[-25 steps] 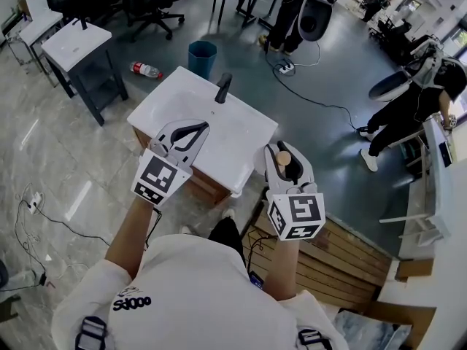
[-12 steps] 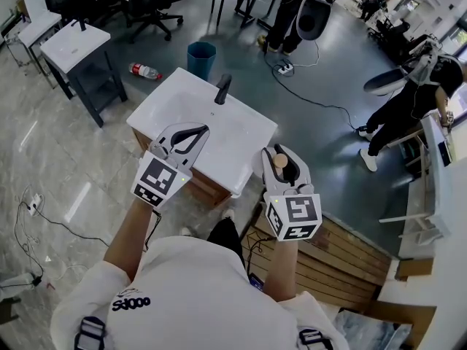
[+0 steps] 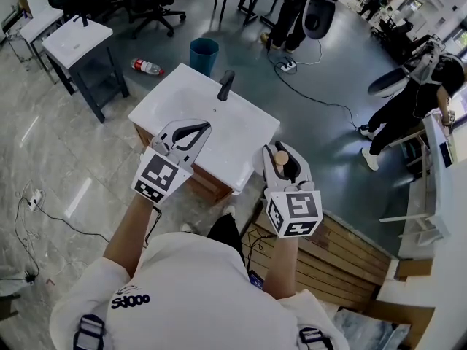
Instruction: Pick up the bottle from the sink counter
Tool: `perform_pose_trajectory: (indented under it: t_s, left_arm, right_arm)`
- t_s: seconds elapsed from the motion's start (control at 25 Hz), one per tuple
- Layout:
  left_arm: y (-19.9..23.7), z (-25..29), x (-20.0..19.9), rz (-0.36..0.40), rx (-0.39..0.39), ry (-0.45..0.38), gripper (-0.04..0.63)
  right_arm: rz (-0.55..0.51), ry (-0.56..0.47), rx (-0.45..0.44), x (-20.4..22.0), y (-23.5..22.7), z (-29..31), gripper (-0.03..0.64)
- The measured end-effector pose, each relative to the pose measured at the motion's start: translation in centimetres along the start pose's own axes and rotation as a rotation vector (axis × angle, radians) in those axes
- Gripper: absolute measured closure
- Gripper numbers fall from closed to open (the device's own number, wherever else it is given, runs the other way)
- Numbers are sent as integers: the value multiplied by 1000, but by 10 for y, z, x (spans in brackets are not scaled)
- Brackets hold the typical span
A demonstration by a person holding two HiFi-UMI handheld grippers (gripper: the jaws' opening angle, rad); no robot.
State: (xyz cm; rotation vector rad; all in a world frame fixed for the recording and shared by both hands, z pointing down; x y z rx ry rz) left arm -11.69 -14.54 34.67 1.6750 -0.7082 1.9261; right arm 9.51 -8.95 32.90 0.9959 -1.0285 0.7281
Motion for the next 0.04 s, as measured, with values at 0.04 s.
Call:
perform_pose_trajectory:
  t_s: [0.04]
  left_arm:
    - [0,0,0,0,0,-1,592]
  right_arm:
    - [0,0,0,1,0,0,500]
Point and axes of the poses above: the fingertips, and each gripper's own axes: z forward along the fingers, y to its left, x out of its underside, the point moved 7 cm from there along -z, backward along the fingers, and after that the axes turned 11 degrees about -z, right-handed, at the moved point
